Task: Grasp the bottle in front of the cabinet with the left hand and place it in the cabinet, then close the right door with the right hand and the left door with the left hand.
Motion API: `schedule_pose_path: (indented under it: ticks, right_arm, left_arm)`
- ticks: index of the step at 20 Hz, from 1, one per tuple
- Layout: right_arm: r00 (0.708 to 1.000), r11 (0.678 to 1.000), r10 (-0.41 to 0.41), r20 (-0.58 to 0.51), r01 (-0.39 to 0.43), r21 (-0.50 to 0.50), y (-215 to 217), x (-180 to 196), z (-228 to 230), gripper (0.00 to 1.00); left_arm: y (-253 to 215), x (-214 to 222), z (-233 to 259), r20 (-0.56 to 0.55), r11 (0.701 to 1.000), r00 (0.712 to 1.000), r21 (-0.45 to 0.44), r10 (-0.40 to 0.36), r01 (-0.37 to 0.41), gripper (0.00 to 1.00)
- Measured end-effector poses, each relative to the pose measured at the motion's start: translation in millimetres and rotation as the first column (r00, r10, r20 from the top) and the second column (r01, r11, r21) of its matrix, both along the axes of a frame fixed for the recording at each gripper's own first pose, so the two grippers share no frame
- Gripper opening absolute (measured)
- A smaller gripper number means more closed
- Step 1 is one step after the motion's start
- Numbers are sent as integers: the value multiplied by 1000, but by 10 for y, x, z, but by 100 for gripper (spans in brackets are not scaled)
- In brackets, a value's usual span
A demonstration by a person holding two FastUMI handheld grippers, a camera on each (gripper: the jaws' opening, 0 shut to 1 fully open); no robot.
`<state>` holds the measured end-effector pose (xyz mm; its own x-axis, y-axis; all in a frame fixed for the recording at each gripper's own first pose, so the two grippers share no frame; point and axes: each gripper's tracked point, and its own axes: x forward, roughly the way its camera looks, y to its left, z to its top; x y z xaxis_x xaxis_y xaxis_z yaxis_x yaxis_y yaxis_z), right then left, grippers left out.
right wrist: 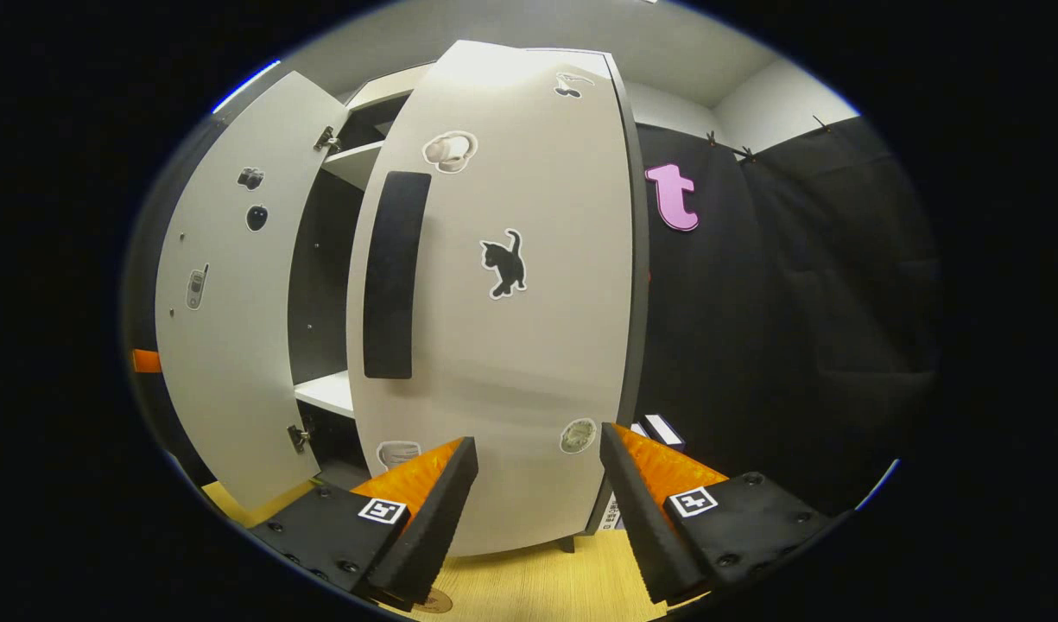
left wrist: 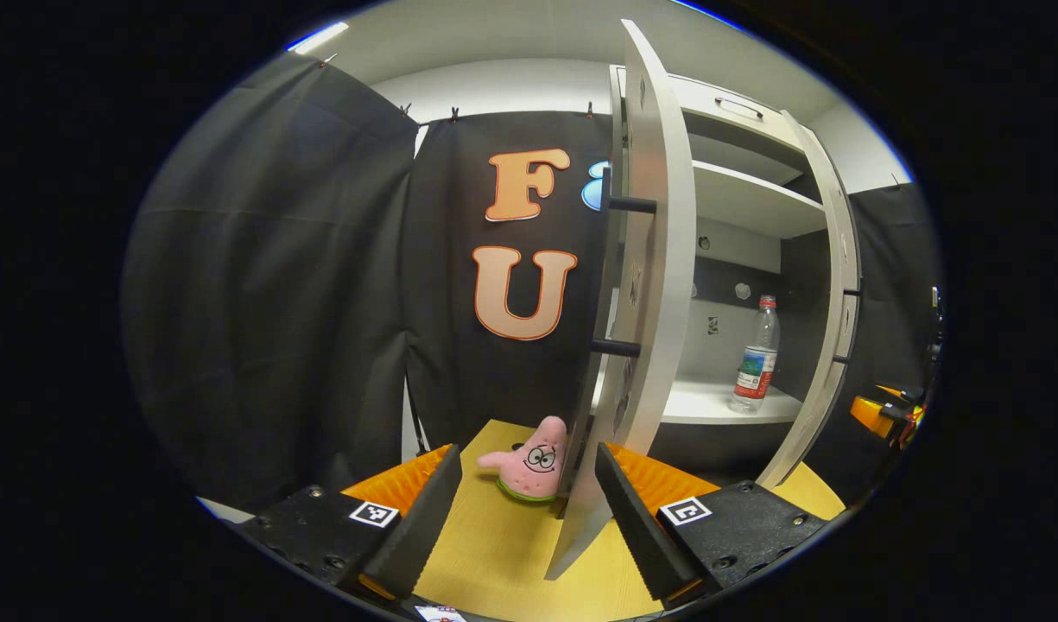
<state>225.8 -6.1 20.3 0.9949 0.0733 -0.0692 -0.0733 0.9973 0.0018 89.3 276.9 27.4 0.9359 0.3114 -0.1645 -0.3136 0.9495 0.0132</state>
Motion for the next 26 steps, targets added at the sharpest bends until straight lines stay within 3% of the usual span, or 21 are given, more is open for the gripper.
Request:
schedule_pose_path:
  ticks: [7, 8, 11, 12, 16, 26]
  right_arm:
    - [999, 999, -32, -4, 32, -17, -168, -118, 10, 87]
    - [999, 999, -32, -7, 32, -19, -181, -126, -2, 95]
    - [999, 999, -30, -23, 29, -23, -196, -157, -45, 94]
    - [999, 999, -29, -25, 28, -22, -198, -170, -53, 87]
    - [999, 999, -31, -24, 30, -25, -228, -220, -70, 87]
    - [997, 996, -79, -26, 78, -40, -495, -464, -56, 87]
  left_arm:
    - [40, 96, -11, -14, 999, 1000, 36, -2, 2, 95]
    - [44, 82, -24, -16, 999, 1000, 36, -1, 2, 94]
    - [27, 91, -48, -14, 1000, 1000, 8, 1, -1, 94]
    - [11, 89, -46, -14, 1000, 1000, 9, 2, -2, 94]
    - [-24, 93, -30, -26, 998, 1000, 57, 7, -6, 94]
    - [-364, 166, -84, -35, 999, 999, 29, -39, 40, 94]
